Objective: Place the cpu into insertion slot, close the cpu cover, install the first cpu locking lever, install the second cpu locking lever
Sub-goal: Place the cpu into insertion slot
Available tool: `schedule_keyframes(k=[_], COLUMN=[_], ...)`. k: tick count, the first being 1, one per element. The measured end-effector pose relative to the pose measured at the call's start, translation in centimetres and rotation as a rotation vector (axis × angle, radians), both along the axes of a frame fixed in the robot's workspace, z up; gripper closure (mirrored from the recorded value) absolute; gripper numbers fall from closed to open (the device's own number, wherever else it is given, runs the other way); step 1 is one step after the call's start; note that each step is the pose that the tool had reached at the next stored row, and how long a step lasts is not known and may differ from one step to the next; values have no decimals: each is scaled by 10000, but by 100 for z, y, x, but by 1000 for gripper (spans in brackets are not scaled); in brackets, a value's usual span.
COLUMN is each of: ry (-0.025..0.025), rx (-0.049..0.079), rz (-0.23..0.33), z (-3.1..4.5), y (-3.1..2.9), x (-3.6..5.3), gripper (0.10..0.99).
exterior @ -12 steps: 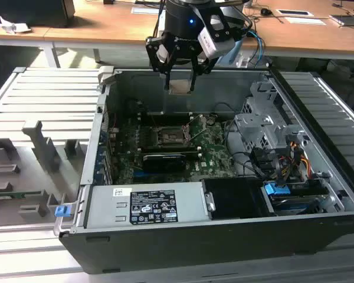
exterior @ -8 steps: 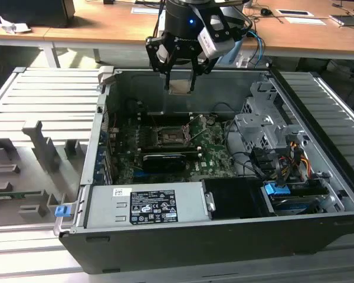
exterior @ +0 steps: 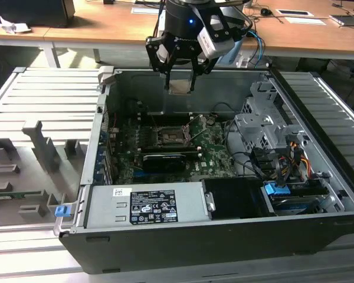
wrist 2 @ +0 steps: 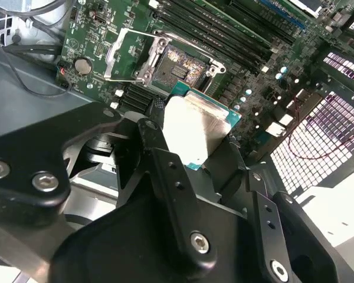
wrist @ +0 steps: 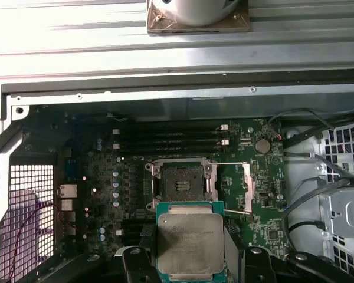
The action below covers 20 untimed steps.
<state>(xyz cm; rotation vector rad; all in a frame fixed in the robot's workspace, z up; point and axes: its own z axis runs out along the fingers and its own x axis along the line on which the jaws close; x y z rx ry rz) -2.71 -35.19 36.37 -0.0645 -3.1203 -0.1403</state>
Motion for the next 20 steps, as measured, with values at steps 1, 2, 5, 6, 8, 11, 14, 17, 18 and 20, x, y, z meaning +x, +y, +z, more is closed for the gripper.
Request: schedule_keyframes(k=[1, 2, 5, 6, 8, 11, 14, 17, 18, 20], ry=[0, 0, 0, 0, 0, 0, 0, 1, 0, 0], rx=[0, -1, -1, 0, 0, 0, 0, 0, 0, 0], rz=[-12, -24, -104, -112, -135, -179, -220, -258, -270, -292], z=[0, 0, 0, 0, 0, 0, 0, 0, 0, 0], y=[0, 0, 0, 0, 0, 0, 0, 0, 0, 0], x=[0, 0, 0, 0, 0, 0, 0, 0, -1, -1], gripper=[545, 545, 545, 545, 545, 545, 545, 545, 545, 545])
